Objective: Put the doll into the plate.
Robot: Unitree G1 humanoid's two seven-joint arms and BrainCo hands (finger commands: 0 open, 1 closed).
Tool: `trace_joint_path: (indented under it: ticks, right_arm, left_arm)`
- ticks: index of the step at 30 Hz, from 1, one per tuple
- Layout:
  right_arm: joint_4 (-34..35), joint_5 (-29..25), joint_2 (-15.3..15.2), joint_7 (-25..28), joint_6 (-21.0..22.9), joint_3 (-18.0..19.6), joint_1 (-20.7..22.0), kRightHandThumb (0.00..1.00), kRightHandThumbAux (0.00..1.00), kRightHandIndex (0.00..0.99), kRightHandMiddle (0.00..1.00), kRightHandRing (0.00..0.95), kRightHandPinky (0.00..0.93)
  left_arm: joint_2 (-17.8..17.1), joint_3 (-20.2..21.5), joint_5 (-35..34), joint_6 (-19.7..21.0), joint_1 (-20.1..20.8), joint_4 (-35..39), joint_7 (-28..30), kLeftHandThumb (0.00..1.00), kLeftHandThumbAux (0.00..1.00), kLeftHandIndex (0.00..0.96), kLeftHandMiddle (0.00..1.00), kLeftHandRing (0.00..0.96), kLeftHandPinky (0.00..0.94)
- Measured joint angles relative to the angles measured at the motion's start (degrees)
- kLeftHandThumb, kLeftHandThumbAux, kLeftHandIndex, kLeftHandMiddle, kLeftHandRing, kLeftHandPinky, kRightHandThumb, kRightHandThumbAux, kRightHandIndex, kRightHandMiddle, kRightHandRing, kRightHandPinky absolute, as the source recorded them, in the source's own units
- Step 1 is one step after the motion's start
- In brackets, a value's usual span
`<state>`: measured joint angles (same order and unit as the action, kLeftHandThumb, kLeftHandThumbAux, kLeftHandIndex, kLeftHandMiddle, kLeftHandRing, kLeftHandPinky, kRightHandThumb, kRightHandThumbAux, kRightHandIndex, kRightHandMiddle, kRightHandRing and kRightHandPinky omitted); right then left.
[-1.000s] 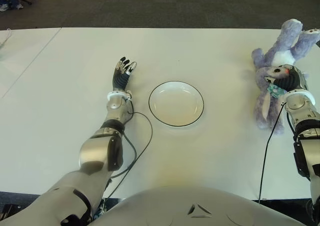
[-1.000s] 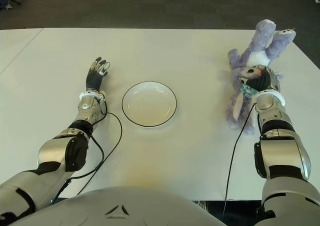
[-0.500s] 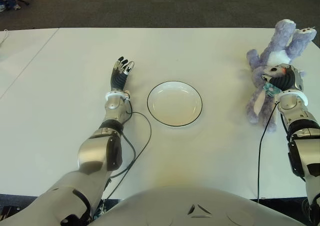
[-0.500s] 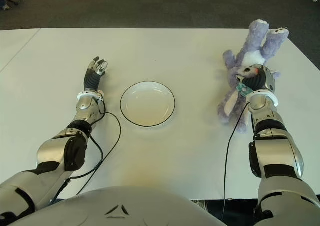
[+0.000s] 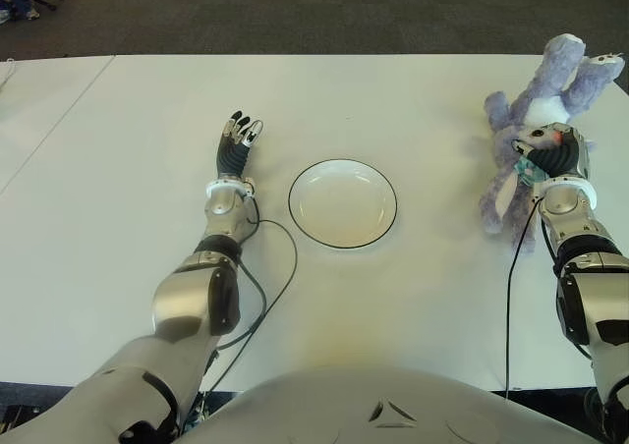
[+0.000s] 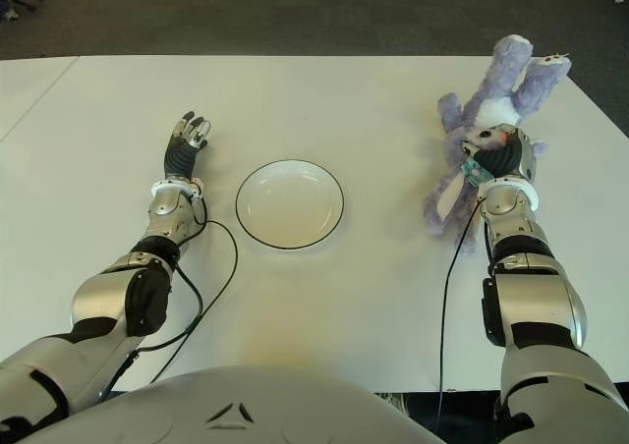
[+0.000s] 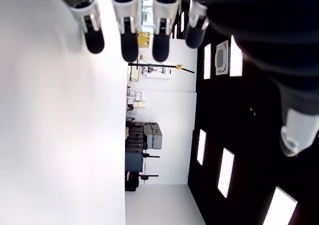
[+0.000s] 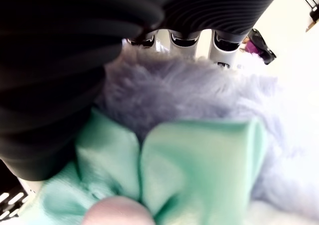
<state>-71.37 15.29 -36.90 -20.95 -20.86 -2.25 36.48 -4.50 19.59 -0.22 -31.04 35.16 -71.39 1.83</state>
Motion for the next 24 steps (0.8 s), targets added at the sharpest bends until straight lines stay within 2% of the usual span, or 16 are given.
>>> trace_joint_path:
  ticks: [8, 14, 24]
  right_arm:
    - [4.65, -2.18, 2.2, 1.63, -3.01, 1.59, -1.1, 0.74, 0.708, 0.44, 0.818, 0.822, 0.833]
    - [10.8, -2.43, 3.95, 2.42, -5.16, 1.82, -2.71, 0.736, 0.707, 0.44, 0.821, 0.824, 0.839]
    - [22.77, -0.6, 4.15, 0.78, -8.64, 2.57, -4.87, 0.728, 0.708, 0.44, 0.835, 0.837, 0.851]
  left_arm:
    - [-0.05, 0.05, -0.32, -0.02, 0.01, 0.01, 0.01, 0.0, 0.487, 0.102, 0.135, 0.121, 0.104]
    - [-0.05, 0.04, -0.34, -0.03, 0.03, 0.05, 0.01, 0.0, 0.49, 0.095, 0.132, 0.12, 0.101]
    - [-0.04, 0.04, -0.36, -0.15, 0.05, 0.08, 0.01, 0.0, 0.498, 0.094, 0.135, 0.123, 0.096]
